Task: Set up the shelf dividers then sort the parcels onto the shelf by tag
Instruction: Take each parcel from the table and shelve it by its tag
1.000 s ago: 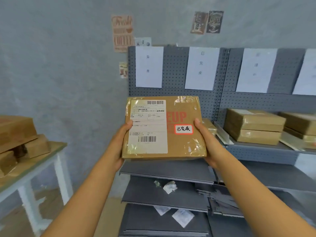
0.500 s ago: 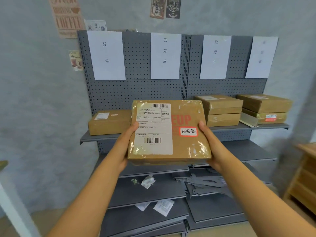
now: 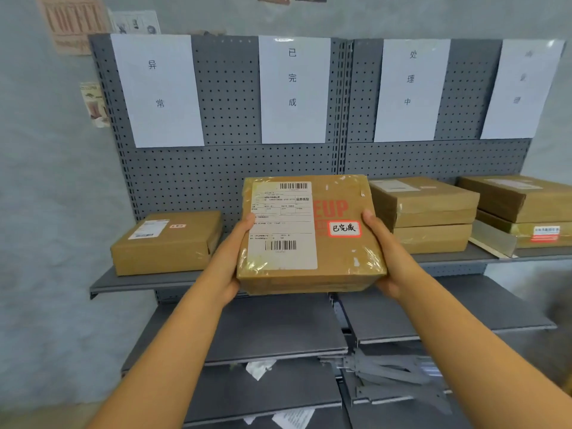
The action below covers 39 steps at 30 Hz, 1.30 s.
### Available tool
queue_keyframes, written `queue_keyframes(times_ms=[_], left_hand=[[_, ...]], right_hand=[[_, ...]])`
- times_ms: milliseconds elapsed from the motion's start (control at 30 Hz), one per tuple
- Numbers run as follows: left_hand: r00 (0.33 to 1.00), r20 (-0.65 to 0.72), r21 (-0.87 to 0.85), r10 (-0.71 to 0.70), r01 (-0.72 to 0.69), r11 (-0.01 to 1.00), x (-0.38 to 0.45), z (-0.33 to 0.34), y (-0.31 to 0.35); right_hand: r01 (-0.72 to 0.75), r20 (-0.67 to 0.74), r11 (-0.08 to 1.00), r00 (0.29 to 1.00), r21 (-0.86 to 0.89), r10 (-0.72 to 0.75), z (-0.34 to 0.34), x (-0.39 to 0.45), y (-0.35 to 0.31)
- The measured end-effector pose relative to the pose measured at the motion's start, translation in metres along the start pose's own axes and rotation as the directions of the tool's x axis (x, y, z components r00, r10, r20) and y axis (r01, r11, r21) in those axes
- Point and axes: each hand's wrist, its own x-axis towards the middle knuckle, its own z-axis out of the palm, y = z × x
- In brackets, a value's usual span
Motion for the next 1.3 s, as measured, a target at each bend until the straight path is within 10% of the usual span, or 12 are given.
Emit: queue_keyframes(times_ms=[667, 1300], left_hand=[[0.997, -0.072, 0.055, -0.025, 0.029, 0.998, 0.247, -0.031, 0.041], [0.962, -0.215, 0.069, -0.168, 0.187, 0.980, 0.333, -0.035, 0.019]], right_hand=[[-0.075, -0.081, 0.997, 0.994, -0.006, 0.074, -0.005, 0.290, -0.038], [-0.240, -0.144, 0.959, 0.965, -0.150, 0.219, -0.027, 0.378, -0.024]])
